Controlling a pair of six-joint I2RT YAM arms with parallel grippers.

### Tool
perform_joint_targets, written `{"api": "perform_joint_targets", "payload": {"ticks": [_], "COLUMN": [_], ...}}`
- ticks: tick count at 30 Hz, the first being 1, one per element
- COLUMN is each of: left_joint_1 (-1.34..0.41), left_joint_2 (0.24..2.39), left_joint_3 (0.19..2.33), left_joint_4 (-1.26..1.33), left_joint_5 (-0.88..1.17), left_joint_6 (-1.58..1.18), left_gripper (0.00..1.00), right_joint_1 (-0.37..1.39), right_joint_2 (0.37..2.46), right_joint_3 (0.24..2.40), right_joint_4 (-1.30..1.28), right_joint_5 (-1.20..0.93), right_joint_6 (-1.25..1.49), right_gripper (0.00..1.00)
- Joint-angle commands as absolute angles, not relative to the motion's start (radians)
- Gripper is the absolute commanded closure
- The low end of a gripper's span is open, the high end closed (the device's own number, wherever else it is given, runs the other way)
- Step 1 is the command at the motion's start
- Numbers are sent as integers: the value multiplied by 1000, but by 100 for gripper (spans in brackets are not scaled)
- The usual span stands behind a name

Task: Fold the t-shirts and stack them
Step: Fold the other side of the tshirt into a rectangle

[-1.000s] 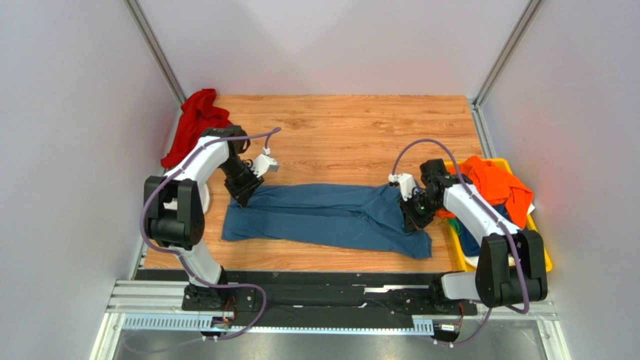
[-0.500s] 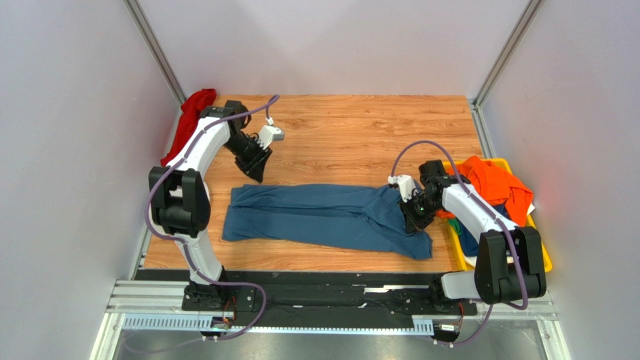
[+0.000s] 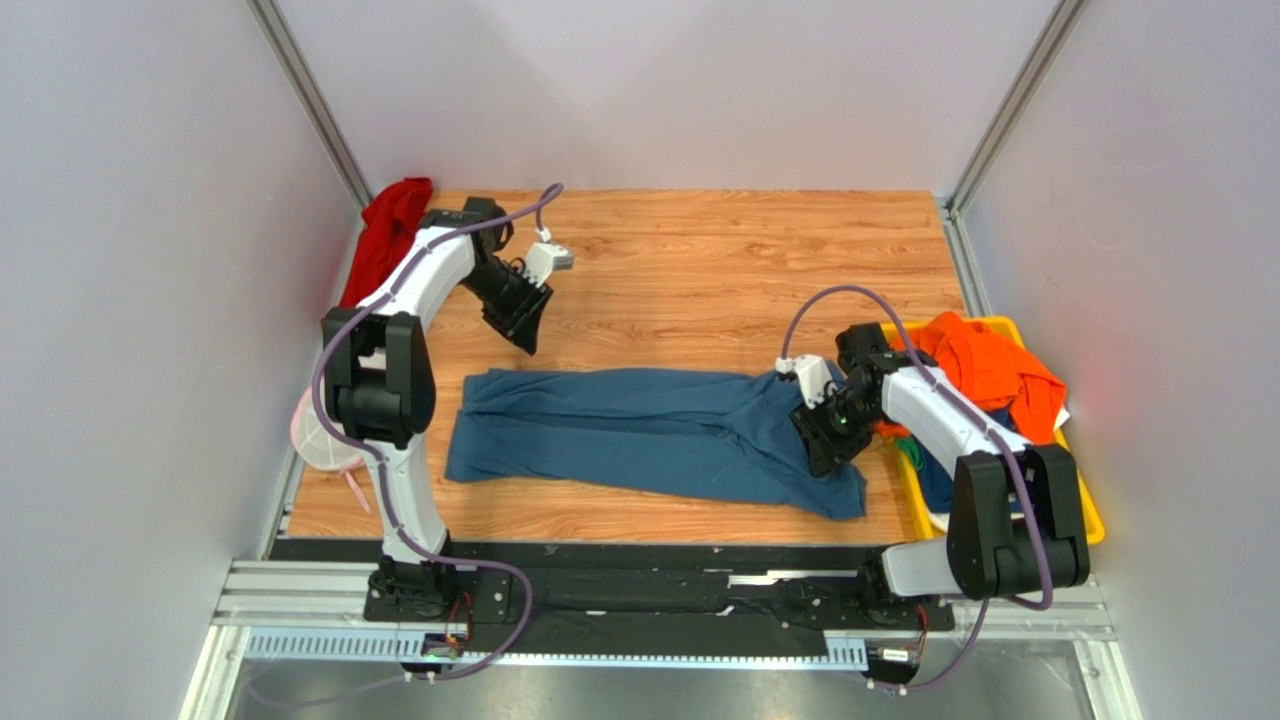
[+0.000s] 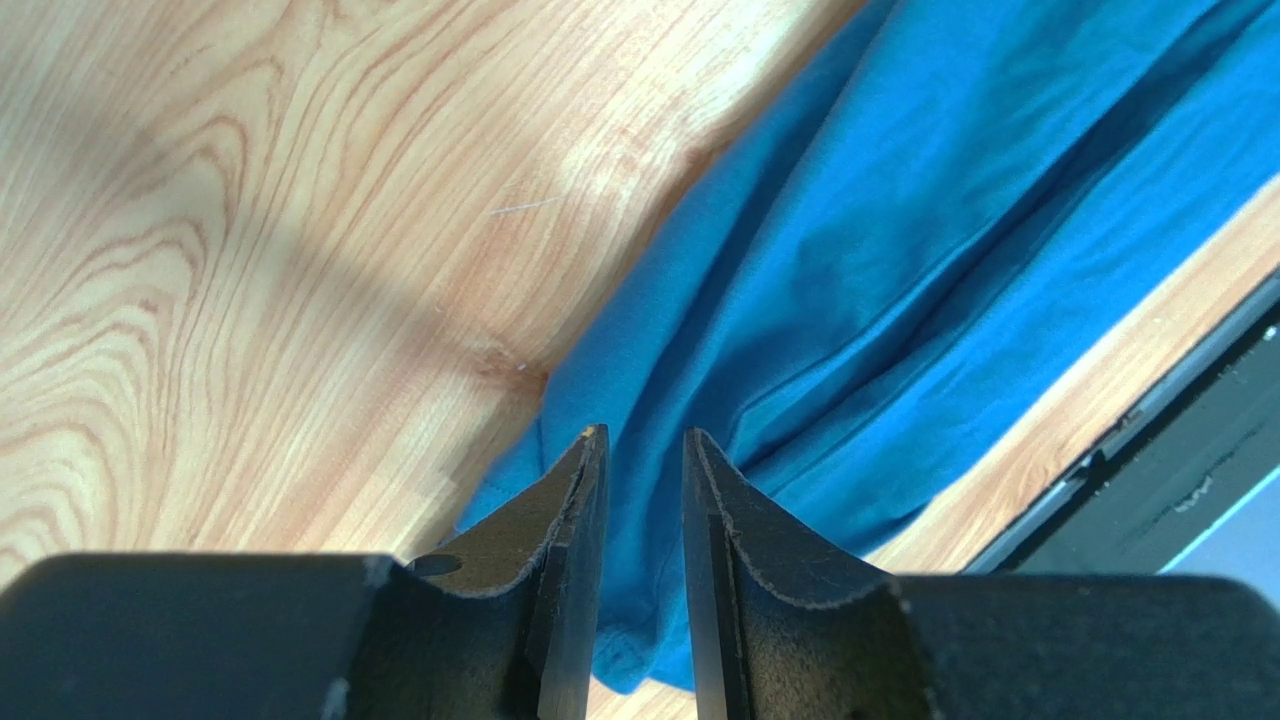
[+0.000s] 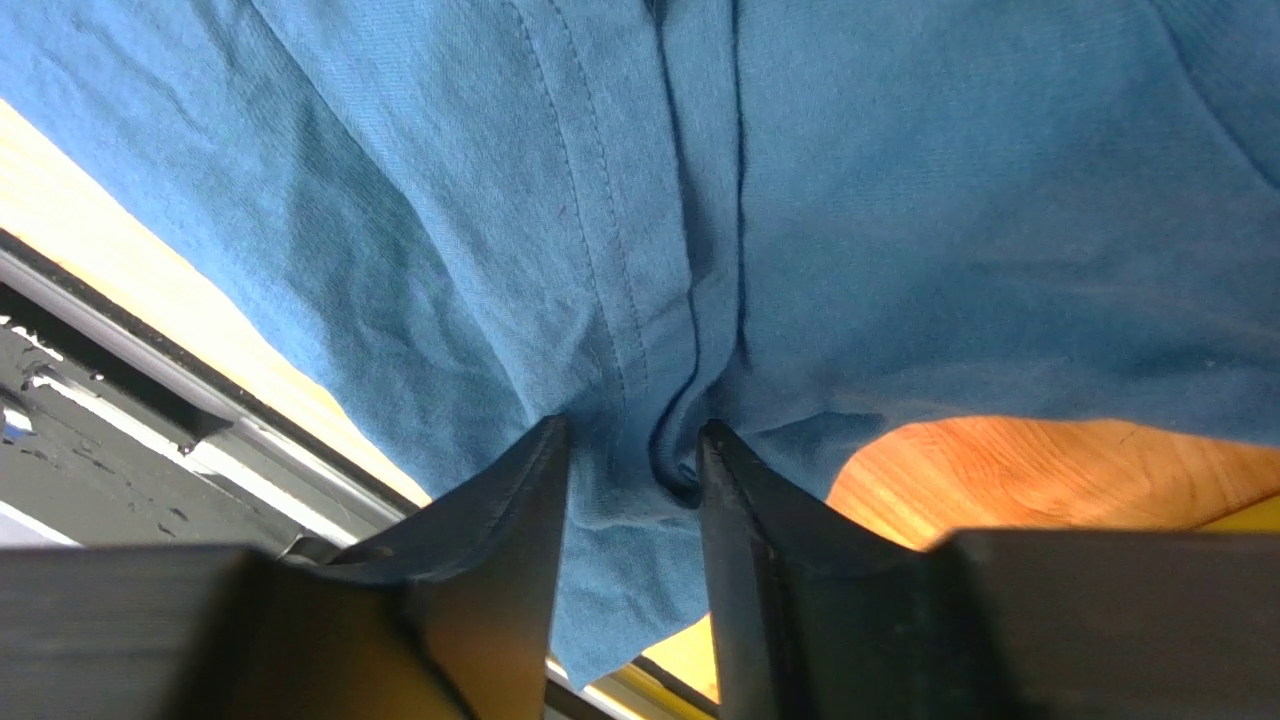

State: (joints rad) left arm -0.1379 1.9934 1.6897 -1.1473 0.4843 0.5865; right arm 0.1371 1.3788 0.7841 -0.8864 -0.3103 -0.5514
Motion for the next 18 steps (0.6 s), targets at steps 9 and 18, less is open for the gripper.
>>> {"api": "perform_joint_targets", "payload": {"ticks": [9,18], "left_joint_1": [-149,-150], "left_joint_2": [1956,1960], "left_joint_3": [1620,1606], "left_joint_4": [-1103,-1085], "left_joint_5": [443,419], "left_joint_6": [577,584], "left_gripper": [67,68], "right_joint_1": [176,248], "right_joint_2": [1377,1495], "right_joint_3": [1040,1146], "right_joint_4": [-969,-934], "right_joint_5": [-345,-333], "right_joint_6": [-515,-494], "right_gripper": [51,49]}}
